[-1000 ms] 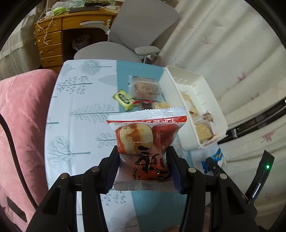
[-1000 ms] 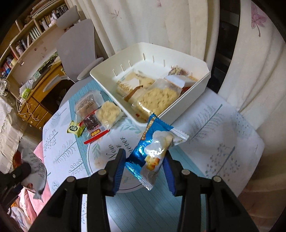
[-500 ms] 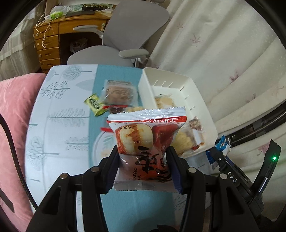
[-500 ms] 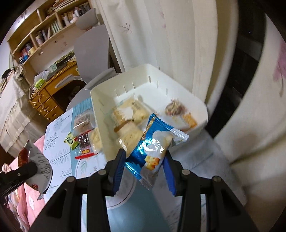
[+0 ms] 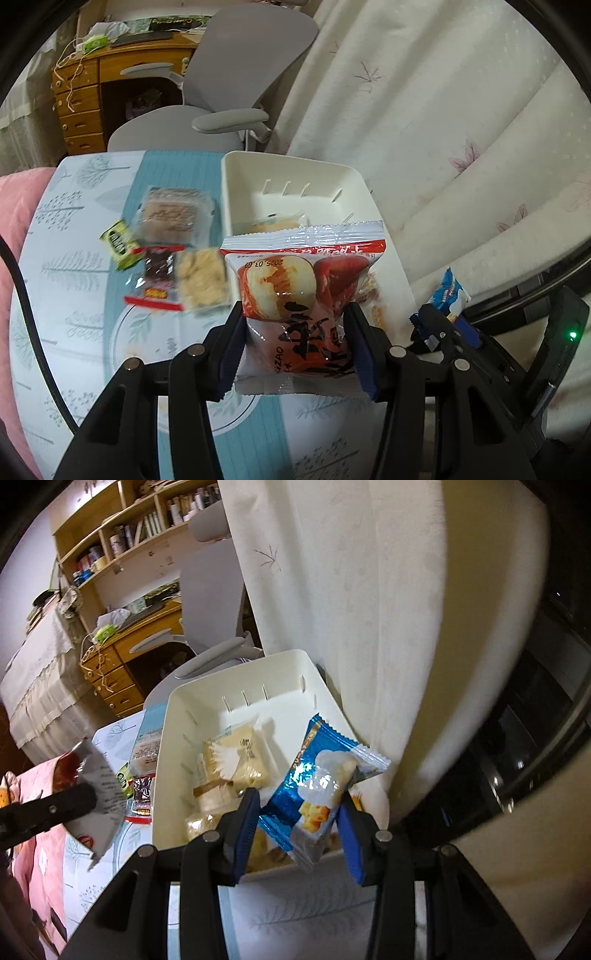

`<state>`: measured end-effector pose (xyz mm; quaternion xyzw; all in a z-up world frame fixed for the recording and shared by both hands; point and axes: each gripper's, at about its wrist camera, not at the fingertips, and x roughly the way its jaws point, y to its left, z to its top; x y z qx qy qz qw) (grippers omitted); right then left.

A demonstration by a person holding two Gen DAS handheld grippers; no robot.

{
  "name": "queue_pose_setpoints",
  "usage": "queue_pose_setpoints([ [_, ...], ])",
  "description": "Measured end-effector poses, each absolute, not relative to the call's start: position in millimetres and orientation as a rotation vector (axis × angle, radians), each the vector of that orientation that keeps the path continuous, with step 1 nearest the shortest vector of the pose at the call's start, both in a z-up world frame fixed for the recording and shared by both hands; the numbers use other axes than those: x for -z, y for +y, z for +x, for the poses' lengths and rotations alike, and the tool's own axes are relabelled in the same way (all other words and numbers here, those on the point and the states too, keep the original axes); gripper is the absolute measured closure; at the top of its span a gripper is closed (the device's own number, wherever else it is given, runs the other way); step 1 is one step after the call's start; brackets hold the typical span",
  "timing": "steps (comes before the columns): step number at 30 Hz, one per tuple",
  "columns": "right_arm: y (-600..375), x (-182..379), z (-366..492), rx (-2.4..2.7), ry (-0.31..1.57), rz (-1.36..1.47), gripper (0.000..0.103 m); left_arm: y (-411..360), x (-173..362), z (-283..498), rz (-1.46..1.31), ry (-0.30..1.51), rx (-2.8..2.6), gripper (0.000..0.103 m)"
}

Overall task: Organize snacks
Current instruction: 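Carry both packets over the white tray and open both grippers to drop them, then withdraw both grippers from the tray back over the remaining snacks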

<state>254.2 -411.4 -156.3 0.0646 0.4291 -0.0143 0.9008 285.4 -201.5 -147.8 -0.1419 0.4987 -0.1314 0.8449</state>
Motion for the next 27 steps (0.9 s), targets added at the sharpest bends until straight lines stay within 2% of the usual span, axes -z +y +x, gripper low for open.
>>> queue_pose_setpoints([
  [8, -421, 155, 275, -0.092, 0.856, 0.080, 0.061, -231, 147, 310, -0.288, 1.020, 0.292, 0.052],
  [10, -422, 155, 279, -0.116, 0.845, 0.068, 0.060, -236, 148, 313, -0.286, 1.026, 0.293, 0.045],
  [11, -424, 155, 281, -0.126, 0.846, 0.068, 0.059, -237, 148, 313, -0.284, 1.030, 0.293, 0.044],
  [13, -424, 160, 285, -0.132, 0.871, 0.058, 0.049, -238, 150, 312, -0.280, 1.034, 0.288, 0.043],
  [14, -423, 162, 286, -0.135, 0.880, 0.061, 0.049, -238, 150, 312, -0.282, 1.037, 0.283, 0.042],
  [27, -419, 179, 282, -0.128, 0.983, 0.159, 0.046, -184, 173, 279, -0.382, 1.095, 0.179, 0.040],
])
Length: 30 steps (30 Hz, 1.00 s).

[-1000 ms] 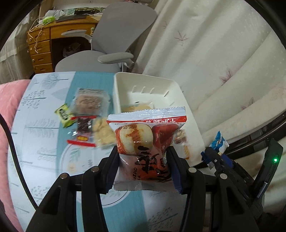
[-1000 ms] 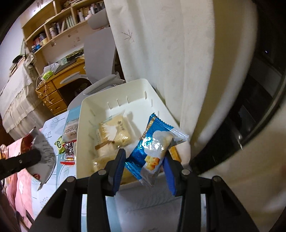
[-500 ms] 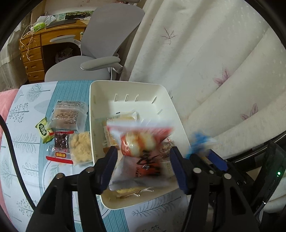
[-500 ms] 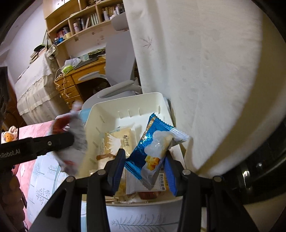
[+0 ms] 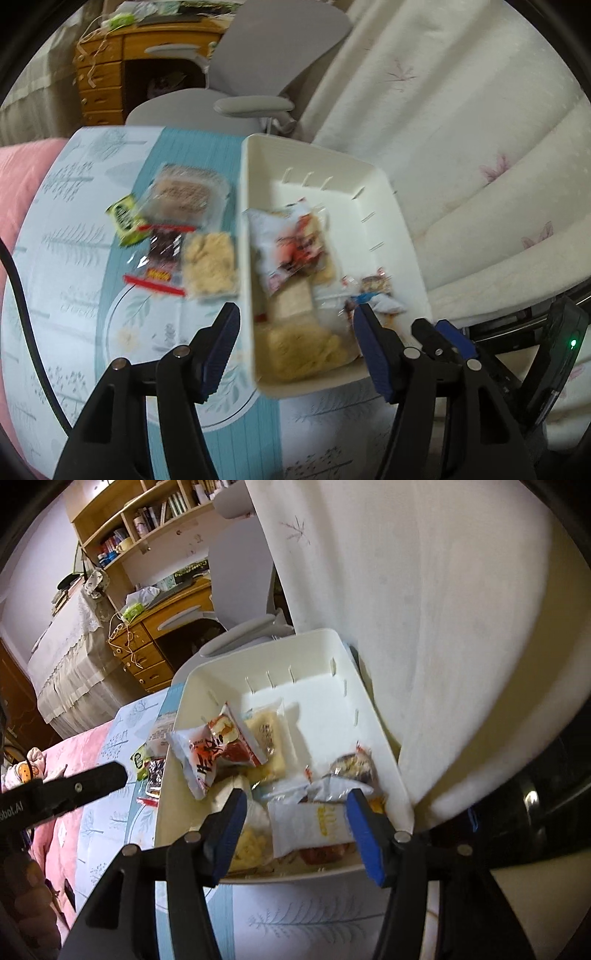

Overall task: Organize snacks
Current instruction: 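Withdraw both grippers from the tray back over the remaining snacks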

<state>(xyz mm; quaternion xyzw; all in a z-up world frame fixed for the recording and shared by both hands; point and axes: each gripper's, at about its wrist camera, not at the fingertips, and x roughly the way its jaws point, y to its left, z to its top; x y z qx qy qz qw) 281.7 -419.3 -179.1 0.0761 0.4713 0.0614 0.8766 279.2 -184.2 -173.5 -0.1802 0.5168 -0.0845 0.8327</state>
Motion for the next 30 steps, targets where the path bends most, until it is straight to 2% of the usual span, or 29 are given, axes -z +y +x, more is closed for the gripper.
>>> queue_pose_setpoints([
  [17, -356, 189, 233, -0.101, 1.085, 0.212, 0.046, -71, 192, 206, -0.421, 1.162, 0.155, 0.040],
  [30, -281, 188, 188, 0.018, 1.069, 0.313, 0.046, 6, 184, 205, -0.285, 1.203, 0.256, 0.039],
])
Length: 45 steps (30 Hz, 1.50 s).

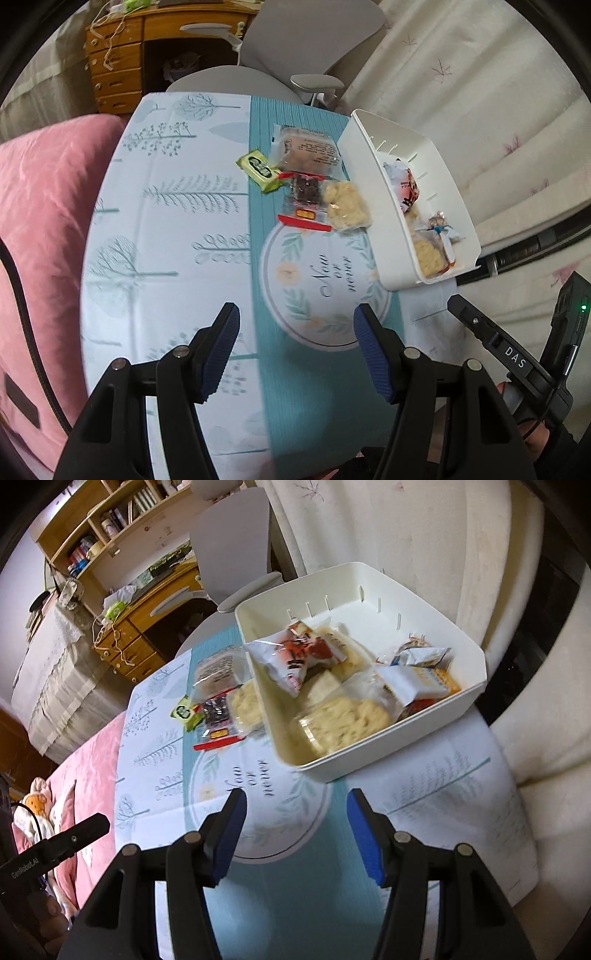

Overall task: Organize snacks
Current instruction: 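Withdraw both grippers from the tray back over the remaining snacks, then grasp the green pineapple-cake packet with the left gripper while the right grasps the red-labelled jerky packet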

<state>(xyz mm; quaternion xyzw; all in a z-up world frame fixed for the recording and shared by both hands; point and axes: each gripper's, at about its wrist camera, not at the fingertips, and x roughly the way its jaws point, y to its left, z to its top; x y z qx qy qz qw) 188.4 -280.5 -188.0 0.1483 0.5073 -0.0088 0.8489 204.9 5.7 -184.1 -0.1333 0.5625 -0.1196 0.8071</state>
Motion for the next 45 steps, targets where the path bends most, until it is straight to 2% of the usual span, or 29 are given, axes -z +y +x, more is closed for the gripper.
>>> queue_pose_setpoints([
  [13, -202, 181, 184, -0.005, 0.967, 0.242, 0.046, 40, 187, 247, -0.186, 1.235, 0.288, 0.025],
  [23, -166, 196, 220, -0.030, 0.867, 0.175, 0.046, 36, 208, 319, -0.083, 1.266, 0.290, 0.023],
  [29, -151, 223, 254, -0.016, 0.830, 0.123, 0.046, 20, 244, 366, -0.026, 1.293, 0.324, 0.023],
  [34, -140, 248, 282, -0.026, 0.822, 0.085, 0.046, 4, 275, 400, 0.007, 1.312, 0.347, 0.023],
  [45, -136, 286, 320, -0.022, 0.842, 0.010, 0.046, -19, 306, 434, 0.066, 1.319, 0.388, 0.023],
])
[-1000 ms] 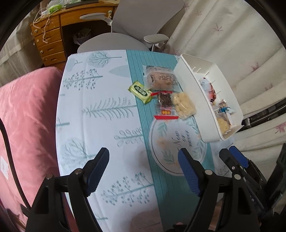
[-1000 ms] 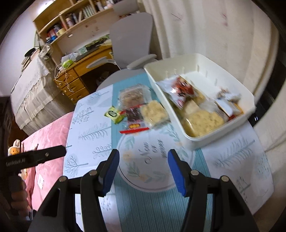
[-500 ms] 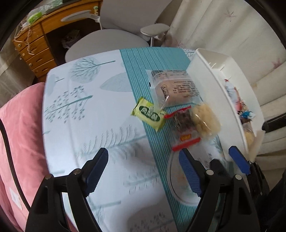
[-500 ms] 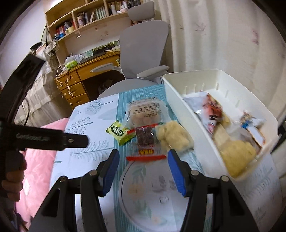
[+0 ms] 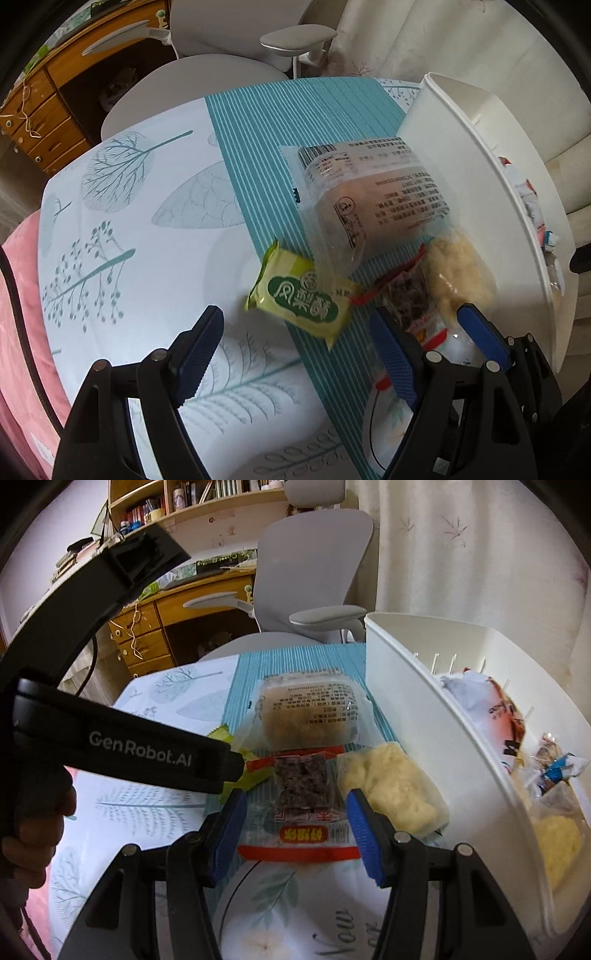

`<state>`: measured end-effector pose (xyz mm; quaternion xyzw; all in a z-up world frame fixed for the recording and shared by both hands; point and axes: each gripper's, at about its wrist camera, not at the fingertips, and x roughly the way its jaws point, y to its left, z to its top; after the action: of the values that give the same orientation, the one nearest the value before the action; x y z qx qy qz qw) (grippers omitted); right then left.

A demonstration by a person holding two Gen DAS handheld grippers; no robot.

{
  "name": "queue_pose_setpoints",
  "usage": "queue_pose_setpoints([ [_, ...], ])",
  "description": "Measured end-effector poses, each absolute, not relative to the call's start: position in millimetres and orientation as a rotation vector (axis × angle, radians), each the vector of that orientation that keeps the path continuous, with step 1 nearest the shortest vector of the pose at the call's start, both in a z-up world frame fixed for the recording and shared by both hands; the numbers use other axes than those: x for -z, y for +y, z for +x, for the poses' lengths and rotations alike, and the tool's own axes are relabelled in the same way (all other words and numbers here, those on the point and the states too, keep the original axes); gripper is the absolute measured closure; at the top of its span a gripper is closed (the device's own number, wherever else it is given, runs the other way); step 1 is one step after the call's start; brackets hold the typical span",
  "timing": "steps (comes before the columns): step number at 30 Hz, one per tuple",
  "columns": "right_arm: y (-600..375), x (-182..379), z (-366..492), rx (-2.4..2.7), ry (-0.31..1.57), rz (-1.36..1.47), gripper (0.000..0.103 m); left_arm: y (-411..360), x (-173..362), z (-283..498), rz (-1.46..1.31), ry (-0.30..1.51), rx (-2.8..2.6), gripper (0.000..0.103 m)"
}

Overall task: Organize snacks
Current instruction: 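Grasp the green pineapple-cake packet with the left gripper while the right grasps the red-labelled jerky packet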

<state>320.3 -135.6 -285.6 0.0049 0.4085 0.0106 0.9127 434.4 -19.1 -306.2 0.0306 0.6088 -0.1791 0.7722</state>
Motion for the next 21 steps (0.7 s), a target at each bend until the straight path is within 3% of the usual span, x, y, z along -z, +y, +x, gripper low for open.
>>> queue_pose_setpoints([
  [17, -129, 318, 350, -0.049, 0.897, -0.031, 0.046, -36, 329, 460, 0.083, 1.309, 0.368, 0.026],
  [21, -125, 321, 351, -0.046, 0.893, -0.076, 0.046, -40, 325, 458, 0.067, 1.286, 0.365, 0.042],
])
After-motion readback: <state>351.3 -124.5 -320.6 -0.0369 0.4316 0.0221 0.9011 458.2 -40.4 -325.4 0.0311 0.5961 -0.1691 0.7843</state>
